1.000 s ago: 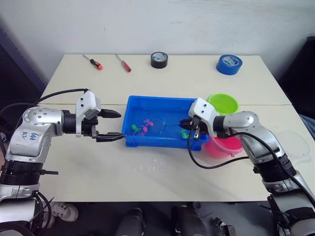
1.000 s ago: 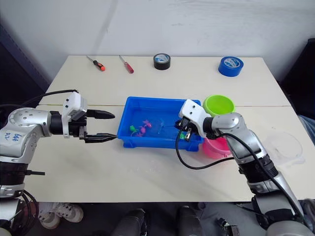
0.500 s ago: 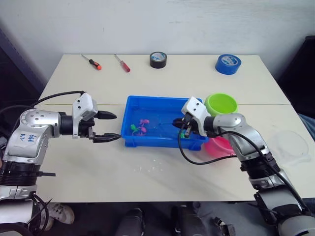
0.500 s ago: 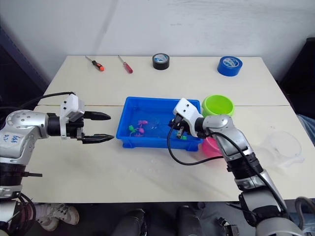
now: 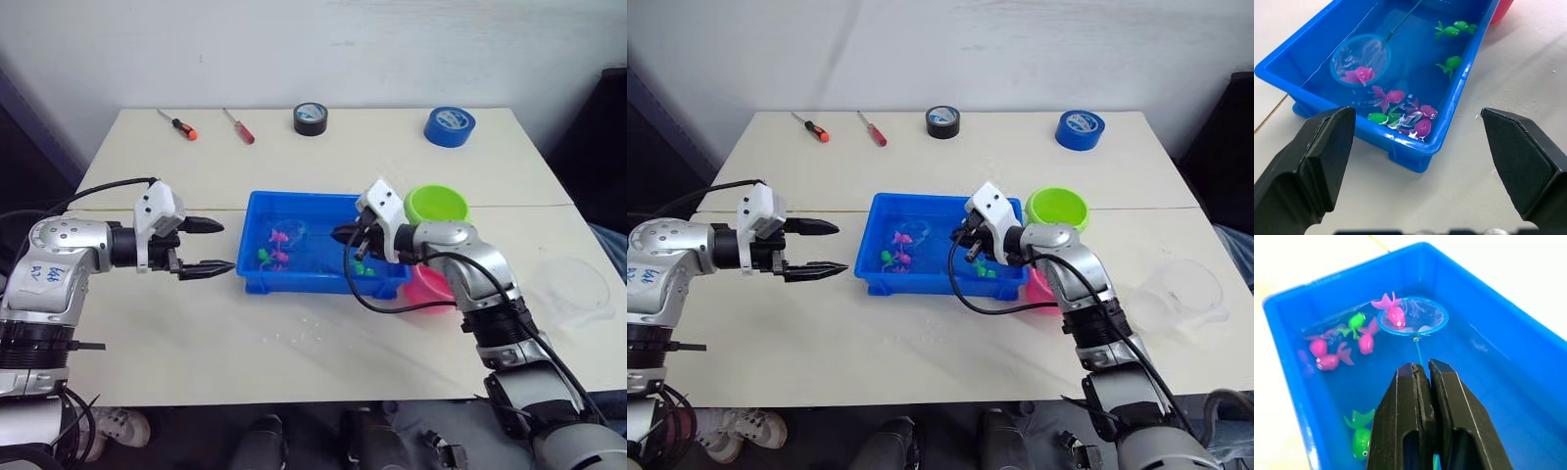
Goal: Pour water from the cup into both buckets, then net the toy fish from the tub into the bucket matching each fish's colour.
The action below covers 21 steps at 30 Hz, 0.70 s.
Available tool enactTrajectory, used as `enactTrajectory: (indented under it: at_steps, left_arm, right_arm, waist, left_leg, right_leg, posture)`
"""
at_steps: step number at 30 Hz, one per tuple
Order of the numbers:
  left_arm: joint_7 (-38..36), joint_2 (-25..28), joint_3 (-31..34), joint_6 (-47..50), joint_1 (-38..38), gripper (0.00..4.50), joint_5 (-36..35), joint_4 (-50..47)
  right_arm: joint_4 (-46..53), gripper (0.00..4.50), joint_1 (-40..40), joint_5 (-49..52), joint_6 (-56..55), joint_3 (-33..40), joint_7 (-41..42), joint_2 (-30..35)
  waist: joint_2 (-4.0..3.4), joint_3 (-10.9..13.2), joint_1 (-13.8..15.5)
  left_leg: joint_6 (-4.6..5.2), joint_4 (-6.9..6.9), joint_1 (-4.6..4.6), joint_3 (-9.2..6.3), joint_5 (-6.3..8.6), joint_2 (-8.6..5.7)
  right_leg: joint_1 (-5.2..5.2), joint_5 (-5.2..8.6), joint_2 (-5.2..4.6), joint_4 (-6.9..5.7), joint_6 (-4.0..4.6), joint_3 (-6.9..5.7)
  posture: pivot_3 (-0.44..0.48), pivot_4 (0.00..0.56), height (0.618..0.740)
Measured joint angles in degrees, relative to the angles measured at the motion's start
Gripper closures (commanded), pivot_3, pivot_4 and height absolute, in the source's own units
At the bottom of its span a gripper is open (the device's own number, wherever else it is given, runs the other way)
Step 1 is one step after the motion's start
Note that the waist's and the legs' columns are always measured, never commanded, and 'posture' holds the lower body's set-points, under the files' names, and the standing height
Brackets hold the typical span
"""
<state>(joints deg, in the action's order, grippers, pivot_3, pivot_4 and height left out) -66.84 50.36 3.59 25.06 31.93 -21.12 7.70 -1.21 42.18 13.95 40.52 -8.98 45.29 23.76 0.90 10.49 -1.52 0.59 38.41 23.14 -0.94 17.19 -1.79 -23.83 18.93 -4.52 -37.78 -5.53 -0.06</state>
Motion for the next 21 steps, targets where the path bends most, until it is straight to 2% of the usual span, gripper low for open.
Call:
enactTrajectory:
  at_steps: [11,13,19,21]
  left_arm:
    - [-0.73,-4.37,-0.73,1.20,5.44,0.06,-1.92,0.02]
    - [-2.17,-7.00,-3.05,1.30,7.18,0.06,-2.32,0.10]
    - [-5.27,-12.07,-6.89,0.82,12.24,0.06,-2.60,1.69]
    - [-6.64,-14.39,-8.45,0.37,13.92,0.06,-2.62,2.54]
  right_arm:
    - [15.00,4.50,-8.05,3.93,5.53,6.54,-1.06,6.22]
    - [22.18,4.50,-13.71,5.68,7.83,12.04,-2.01,9.55]
    - [36.23,4.50,-25.49,10.80,13.44,26.44,-2.82,11.76]
    - [42.30,4.50,-30.61,13.11,16.20,34.03,-3.40,11.90]
  waist:
    - [0.01,-0.01,0.74]
    - [0.01,-0.01,1.14]
    - [0.02,-0.01,1.94]
    - [0.03,-0.01,2.01]
  left_leg:
    - [0.03,0.00,0.01,0.03,0.01,-0.07]
    - [0.01,-0.08,0.00,0.04,0.00,-0.06]
    - [0.08,-0.08,0.00,0.03,-0.05,-0.09]
    - [0.09,-0.09,-0.04,0.03,-0.05,-0.09]
  right_leg:
    - [0.00,0.00,-0.03,0.01,0.00,0.04]
    - [-0.01,0.00,-0.01,0.03,0.00,0.05]
    - [0.08,-0.01,-0.02,0.07,-0.01,0.04]
    - [0.11,-0.01,-0.01,0.07,-0.02,0.05]
  posture:
    - [0.000,0.150,0.736]
    - [0.000,0.150,0.736]
    - [0.000,0.150,0.736]
    - [0.000,0.150,0.736]
